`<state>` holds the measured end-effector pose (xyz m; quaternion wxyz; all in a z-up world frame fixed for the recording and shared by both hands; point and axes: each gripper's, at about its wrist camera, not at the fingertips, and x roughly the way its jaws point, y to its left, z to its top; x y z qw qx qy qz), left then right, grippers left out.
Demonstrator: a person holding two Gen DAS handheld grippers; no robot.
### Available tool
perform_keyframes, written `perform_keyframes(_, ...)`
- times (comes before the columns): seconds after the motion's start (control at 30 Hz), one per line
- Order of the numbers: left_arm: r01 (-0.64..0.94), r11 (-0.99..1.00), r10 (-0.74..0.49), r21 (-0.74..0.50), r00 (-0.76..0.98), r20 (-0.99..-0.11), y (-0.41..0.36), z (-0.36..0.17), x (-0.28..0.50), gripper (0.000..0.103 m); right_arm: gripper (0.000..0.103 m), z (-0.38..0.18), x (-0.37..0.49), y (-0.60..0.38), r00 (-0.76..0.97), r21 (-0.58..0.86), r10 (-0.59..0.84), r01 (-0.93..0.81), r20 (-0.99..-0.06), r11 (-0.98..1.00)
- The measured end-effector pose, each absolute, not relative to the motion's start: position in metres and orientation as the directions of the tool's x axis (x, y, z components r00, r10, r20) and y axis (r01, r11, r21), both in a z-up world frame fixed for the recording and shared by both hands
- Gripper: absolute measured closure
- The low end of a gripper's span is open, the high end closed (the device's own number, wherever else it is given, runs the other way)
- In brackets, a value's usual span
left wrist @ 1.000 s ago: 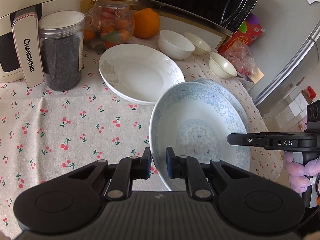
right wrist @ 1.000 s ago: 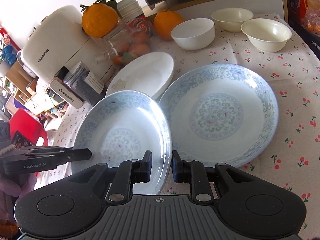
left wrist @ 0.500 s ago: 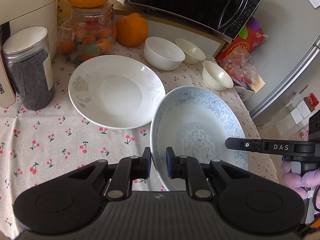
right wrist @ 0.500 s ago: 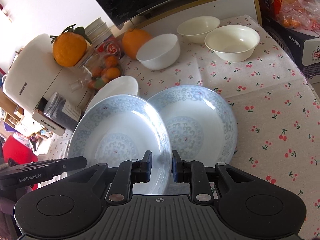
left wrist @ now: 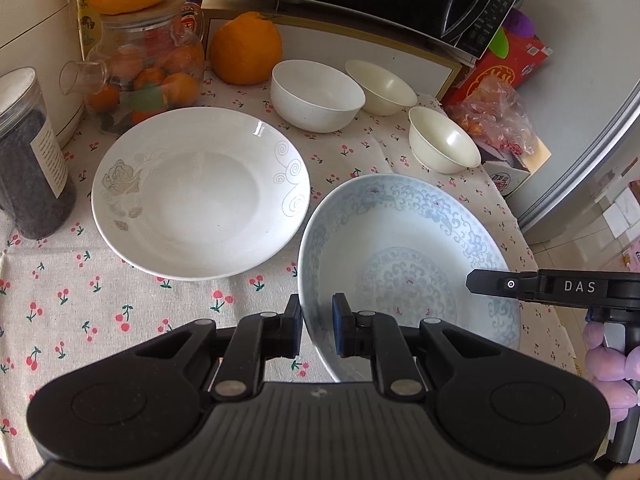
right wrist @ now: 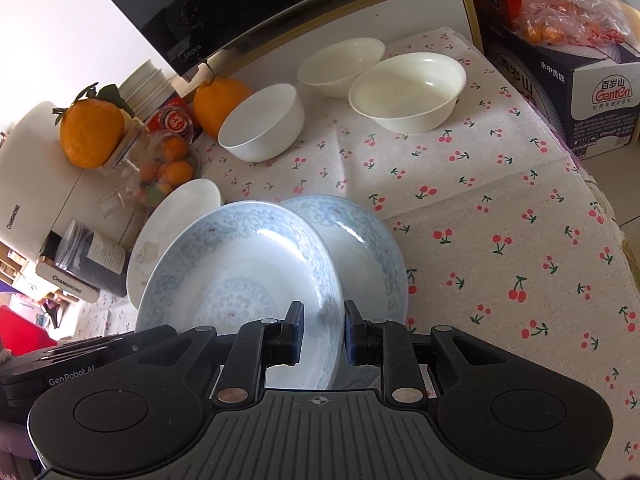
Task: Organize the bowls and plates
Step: 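Lower the held plate onto the other blue-patterned plate with both grippers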
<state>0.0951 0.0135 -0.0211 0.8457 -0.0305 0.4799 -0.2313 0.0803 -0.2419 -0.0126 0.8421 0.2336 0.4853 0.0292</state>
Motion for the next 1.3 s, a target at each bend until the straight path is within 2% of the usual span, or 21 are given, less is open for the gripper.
perform_keyframes(0.6, 0.394, 0.904, -0.342, -0.163, 0.442, -0.829, -0.012, -0.027, 0.093, 0.085, 0.081, -0.019, 0.083, -0.250, 0.504, 0.371, 0.219, 0.223, -0.835, 0.901)
perform_keyframes(1.3, 0.466, 0.881, -0.198, 0.080, 0.518, -0.832, -0.042, -0.027, 0.080, 0.079, 0.081, -0.004, 0.075, -0.224, 0.490, 0.172, 0.077, 0.151, -0.868, 0.973)
